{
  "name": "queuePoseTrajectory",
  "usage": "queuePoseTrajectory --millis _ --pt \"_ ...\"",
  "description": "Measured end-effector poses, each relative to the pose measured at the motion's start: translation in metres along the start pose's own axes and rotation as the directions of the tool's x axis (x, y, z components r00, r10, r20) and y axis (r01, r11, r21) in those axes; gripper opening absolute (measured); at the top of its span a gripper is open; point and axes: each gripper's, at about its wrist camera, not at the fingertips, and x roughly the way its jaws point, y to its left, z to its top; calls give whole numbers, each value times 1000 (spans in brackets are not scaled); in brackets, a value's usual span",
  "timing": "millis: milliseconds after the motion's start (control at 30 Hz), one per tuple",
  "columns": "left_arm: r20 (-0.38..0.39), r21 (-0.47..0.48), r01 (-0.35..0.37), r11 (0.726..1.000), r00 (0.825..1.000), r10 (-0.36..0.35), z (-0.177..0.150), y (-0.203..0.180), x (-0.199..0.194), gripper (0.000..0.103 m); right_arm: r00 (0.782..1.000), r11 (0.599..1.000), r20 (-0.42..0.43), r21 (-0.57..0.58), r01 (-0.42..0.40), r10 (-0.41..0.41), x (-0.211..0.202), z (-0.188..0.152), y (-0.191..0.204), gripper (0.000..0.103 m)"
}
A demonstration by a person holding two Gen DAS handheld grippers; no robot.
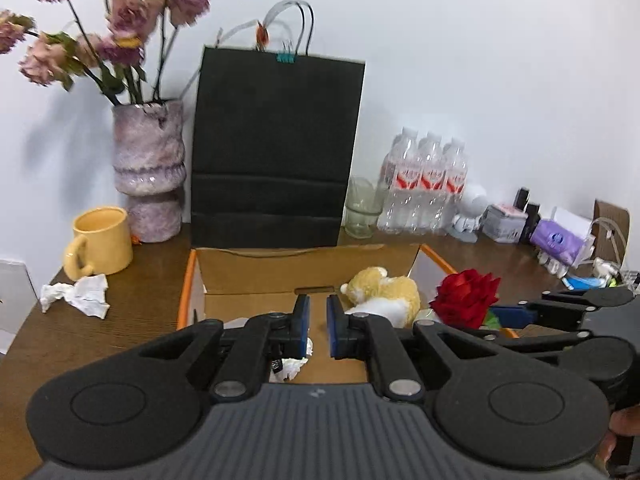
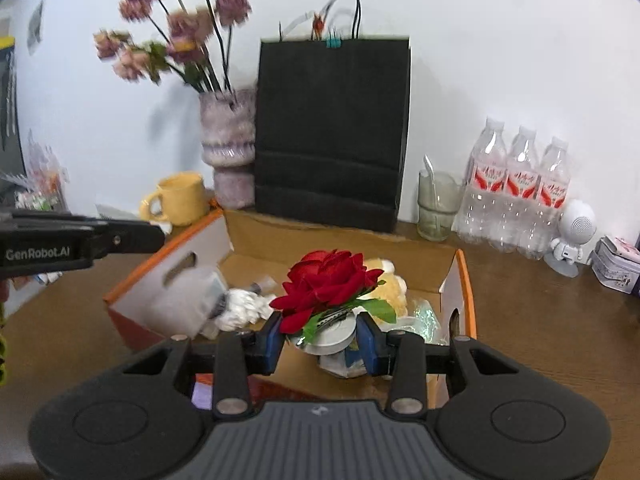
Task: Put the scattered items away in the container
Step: 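Carry the red rose into the box with the right tool while left moves over it, then release the rose in the box with the right tool while left returns to the candy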
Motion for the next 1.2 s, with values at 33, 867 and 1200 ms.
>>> queuePoseTrajectory --millis 33,867,1200 --pt "-13 1 0 1000 1000 1 -1 -1 6 10 1000 1000 -17 2 2 -2 7 -1 0 37" --pt "-274 38 2 999 962 9 -133 22 -71 59 999 998 -52 56 -7 10 18 -21 -9 37" --pt "-279 76 -92 993 954 110 -139 26 -52 3 998 998 -54 62 13 -9 7 -24 -14 37"
